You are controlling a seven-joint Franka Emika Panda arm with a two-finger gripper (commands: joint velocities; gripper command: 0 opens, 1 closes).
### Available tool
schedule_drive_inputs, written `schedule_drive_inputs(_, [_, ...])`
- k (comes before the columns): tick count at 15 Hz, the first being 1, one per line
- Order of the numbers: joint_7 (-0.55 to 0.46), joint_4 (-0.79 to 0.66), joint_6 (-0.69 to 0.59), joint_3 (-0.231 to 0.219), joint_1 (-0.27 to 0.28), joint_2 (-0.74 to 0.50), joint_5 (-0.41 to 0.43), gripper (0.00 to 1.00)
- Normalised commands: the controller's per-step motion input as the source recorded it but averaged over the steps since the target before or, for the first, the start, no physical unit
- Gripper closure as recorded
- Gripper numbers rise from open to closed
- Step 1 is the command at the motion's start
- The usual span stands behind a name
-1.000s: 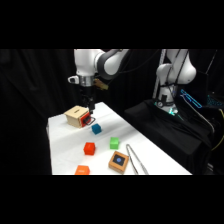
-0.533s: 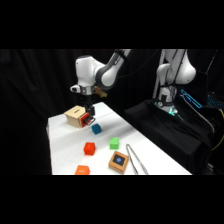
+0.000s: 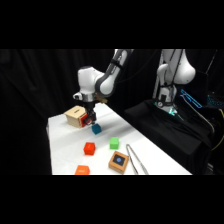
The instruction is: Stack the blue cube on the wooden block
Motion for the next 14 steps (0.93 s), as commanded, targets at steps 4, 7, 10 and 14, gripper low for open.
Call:
schedule_drive_inputs(4, [-0.25, -0.01, 0.22, 0.123, -0.142, 0.09, 0.13, 0.0])
schedule_drive_inputs(7, [-0.23, -0.01, 0.2, 0.101, -0.132, 0.08, 0.086, 0.0])
schedule_drive_inputs(10, [-0.22, -0.03, 0.2, 0.108, -0.138, 0.06, 0.074, 0.0])
schedule_drive_inputs(14, [-0.23, -0.04, 0.19, 0.118, -0.162, 0.04, 0.081, 0.0])
